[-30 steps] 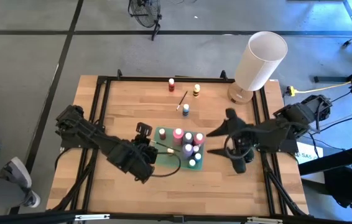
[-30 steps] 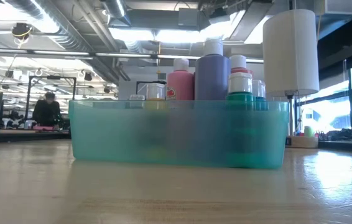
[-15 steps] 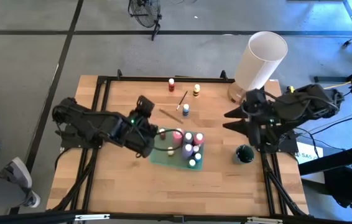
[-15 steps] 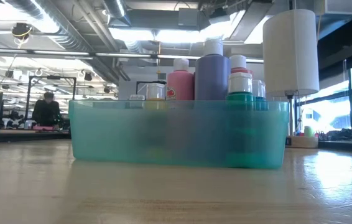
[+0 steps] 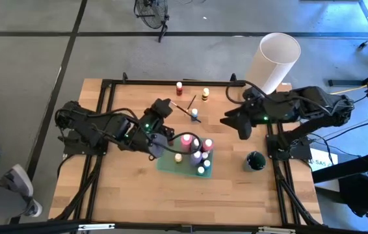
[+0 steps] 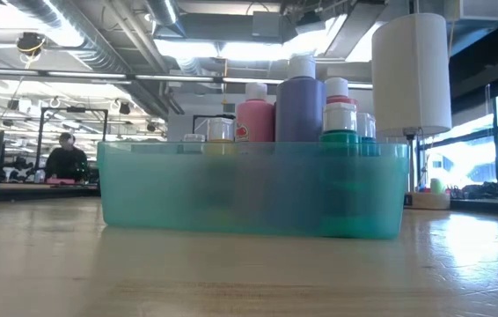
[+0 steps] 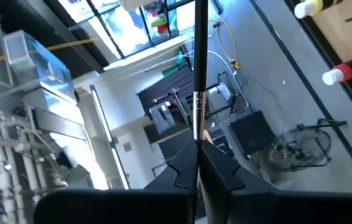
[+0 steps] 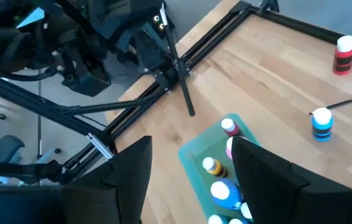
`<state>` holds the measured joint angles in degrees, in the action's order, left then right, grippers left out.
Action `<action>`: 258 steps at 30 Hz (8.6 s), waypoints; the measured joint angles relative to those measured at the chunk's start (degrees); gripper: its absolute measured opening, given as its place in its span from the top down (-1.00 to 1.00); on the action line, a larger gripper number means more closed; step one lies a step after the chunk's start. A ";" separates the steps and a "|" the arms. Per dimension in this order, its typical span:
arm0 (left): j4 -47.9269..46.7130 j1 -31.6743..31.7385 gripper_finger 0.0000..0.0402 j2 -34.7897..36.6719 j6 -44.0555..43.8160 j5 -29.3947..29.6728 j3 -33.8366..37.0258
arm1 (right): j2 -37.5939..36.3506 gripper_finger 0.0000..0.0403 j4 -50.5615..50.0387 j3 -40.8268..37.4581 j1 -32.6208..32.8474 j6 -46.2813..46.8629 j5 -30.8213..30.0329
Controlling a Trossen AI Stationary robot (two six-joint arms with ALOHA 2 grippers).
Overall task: Pick & Place Paint Supplies
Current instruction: Put the black eyeshadow brush into the green cup
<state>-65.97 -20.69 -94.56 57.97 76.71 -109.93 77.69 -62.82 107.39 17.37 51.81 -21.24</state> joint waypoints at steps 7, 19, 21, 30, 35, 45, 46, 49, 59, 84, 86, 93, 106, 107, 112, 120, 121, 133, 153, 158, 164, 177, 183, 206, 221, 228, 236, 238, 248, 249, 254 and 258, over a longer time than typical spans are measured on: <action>14.44 -1.00 0.99 -0.16 11.04 -5.97 0.04 | 0.06 -0.11 0.74 0.00 -3.24 -0.22 1.73; 25.92 0.04 0.99 -5.75 20.50 -7.68 0.06 | 0.52 -0.11 -0.08 0.01 -9.65 -7.26 11.31; 25.95 0.77 0.99 -6.53 20.48 -7.73 0.07 | 1.00 -0.11 -0.21 0.07 -10.22 -7.30 13.10; 34.56 1.28 0.99 -7.76 20.87 -10.26 0.09 | 4.95 -0.11 -1.04 0.02 -13.06 -17.75 18.34; 35.39 1.07 0.99 -7.76 21.71 -9.80 0.09 | 6.53 -0.11 -0.86 0.00 -13.41 -21.59 18.45; 34.44 0.85 0.99 -8.09 20.77 -10.32 0.09 | 4.69 -0.11 -1.30 0.00 -14.39 -21.84 16.41; 34.35 0.85 0.99 -8.09 20.79 -10.35 0.09 | 4.44 -0.11 -1.14 0.02 -14.56 -21.83 16.40; 34.33 1.23 0.99 -8.09 20.77 -10.66 0.09 | 3.75 -0.11 -0.95 0.02 -14.76 -21.18 18.11; 34.39 2.08 0.99 -8.09 19.24 -12.20 0.09 | 5.48 -0.11 3.43 -0.02 -14.74 -23.87 24.29; 34.53 3.06 0.99 -10.38 20.83 -8.90 0.09 | 9.40 -0.11 5.98 0.02 -15.90 -24.55 28.52; 34.55 3.04 0.99 -10.38 20.83 -8.82 0.09 | 9.40 -0.11 5.98 0.02 -15.90 -25.16 28.79; 34.52 2.78 0.99 -10.38 20.78 -8.79 0.09 | 9.40 -0.11 2.92 0.02 -15.90 -25.72 28.96; 34.51 2.71 0.99 -10.32 20.68 -9.10 0.08 | 9.40 0.22 2.36 0.02 -15.90 -27.39 28.94; 34.51 2.67 0.99 -10.32 20.68 -9.34 0.09 | 9.40 0.25 2.36 0.02 -15.90 -27.80 28.94; 34.51 2.40 0.99 -10.29 20.61 -9.84 0.08 | 9.40 0.40 2.51 0.02 -15.90 -29.36 28.92; 34.51 2.38 0.99 -10.27 19.77 -9.85 0.09 | 9.40 0.66 2.69 0.02 -15.92 -30.63 28.88; 34.50 2.38 0.99 -10.27 19.76 -9.86 0.09 | 9.40 0.69 2.56 0.02 -15.92 -30.87 28.75; 34.49 2.34 0.99 -10.25 19.15 -9.83 0.09 | 9.40 0.85 1.68 0.02 -15.96 -31.70 28.51; 39.20 3.83 0.46 -9.25 8.70 -6.54 0.07 | 9.26 0.86 -0.72 -0.02 -15.88 -32.27 28.53; 39.14 4.68 0.31 -8.14 8.08 -2.79 0.07 | 6.79 0.86 -4.33 -0.02 -15.88 -28.88 26.01; 38.07 6.16 0.24 -6.77 4.12 2.06 0.02 | 1.64 0.86 -9.59 -0.02 -15.88 -26.72 25.93; 30.46 9.46 0.23 -5.52 -4.44 2.77 0.04 | -2.31 0.86 -23.64 -0.02 -12.35 -26.33 30.01; 26.87 10.72 0.23 -5.51 -8.46 2.64 0.04 | -3.71 0.87 -21.29 0.95 -11.19 -26.96 32.22; 6.33 12.72 0.23 -5.55 -28.85 -0.10 0.04 | -52.92 0.88 0.20 -19.54 -10.06 -43.99 33.63; -3.72 13.07 0.23 -5.55 -39.43 -8.18 0.04 | -74.34 0.88 35.74 -64.57 -19.24 -37.86 50.30; -3.72 13.93 0.23 -5.55 -39.46 -13.95 0.04 | -77.49 0.88 53.87 -79.07 -19.22 -34.52 54.07; -0.40 14.83 0.23 -5.55 -42.20 -31.20 0.05 | -77.51 0.88 64.25 -85.66 -17.35 -29.94 62.03; 1.99 14.84 0.23 -5.55 -42.46 -33.61 0.07 | -77.51 0.88 61.67 -85.66 -16.42 -31.85 61.78; 9.64 14.82 0.23 -5.55 -42.38 -41.51 0.06 | -77.51 0.88 61.40 -90.15 -12.44 -37.07 53.56; 9.64 14.82 0.23 -5.55 -42.38 -42.16 0.07 | -77.50 0.88 61.36 -91.19 -12.05 -37.29 53.31; 11.34 14.80 0.23 -5.57 -42.30 -44.03 0.07 | -77.47 0.88 65.89 -96.83 -10.43 -35.71 52.40; 14.58 14.82 0.23 -5.57 -42.29 -45.17 0.07 | -77.49 0.88 69.14 -99.20 -9.00 -35.32 52.19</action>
<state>-51.39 -5.87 -100.14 15.69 31.54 -109.86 0.21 6.32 8.19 8.38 16.49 30.96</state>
